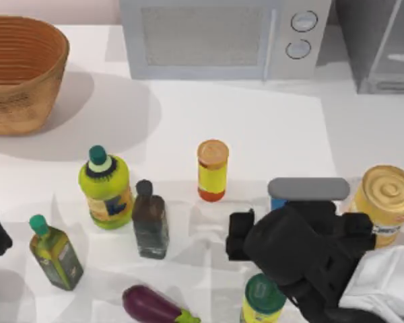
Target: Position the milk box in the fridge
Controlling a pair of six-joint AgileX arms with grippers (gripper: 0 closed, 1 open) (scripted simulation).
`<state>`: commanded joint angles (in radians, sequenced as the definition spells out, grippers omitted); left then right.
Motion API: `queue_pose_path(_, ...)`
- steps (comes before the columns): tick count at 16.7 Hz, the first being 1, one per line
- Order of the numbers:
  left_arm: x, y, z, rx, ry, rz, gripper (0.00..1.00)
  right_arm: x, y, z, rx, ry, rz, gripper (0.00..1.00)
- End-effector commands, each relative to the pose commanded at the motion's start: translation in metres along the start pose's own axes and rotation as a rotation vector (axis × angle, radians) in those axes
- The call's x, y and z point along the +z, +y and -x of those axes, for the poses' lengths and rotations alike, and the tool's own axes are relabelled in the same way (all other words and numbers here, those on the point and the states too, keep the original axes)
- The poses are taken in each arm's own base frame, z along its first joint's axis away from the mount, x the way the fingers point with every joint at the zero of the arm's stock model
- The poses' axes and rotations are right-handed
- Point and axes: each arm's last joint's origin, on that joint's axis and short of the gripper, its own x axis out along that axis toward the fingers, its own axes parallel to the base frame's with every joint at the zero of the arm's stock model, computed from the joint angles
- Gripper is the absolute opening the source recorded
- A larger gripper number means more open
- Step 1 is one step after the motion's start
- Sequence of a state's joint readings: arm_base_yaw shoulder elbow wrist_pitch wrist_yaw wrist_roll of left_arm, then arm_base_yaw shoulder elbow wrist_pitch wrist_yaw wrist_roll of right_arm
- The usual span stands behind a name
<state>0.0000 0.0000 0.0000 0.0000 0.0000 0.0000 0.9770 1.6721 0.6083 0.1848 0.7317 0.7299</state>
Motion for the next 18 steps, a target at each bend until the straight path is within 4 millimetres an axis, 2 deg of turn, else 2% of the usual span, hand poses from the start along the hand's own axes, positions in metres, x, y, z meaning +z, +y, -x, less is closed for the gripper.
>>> queue_pose_path(3,0.000,0.000,0.000,0.000,0.000,0.000,1.00,-0.009,0.002,-0.004,-0.036,-0.008,0.023,1.00)
queue_pose_path(9,0.000,0.000,0.000,0.000,0.000,0.000,1.00,-0.002,0.002,-0.007,-0.037,-0.009,0.019,1.00)
queue_pose_path(13,0.000,0.000,0.000,0.000,0.000,0.000,1.00,0.017,0.009,-0.028,-0.028,-0.005,0.024,1.00)
queue_pose_path(18,0.000,0.000,0.000,0.000,0.000,0.000,1.00,0.011,0.007,-0.049,-0.030,0.001,0.035,1.00)
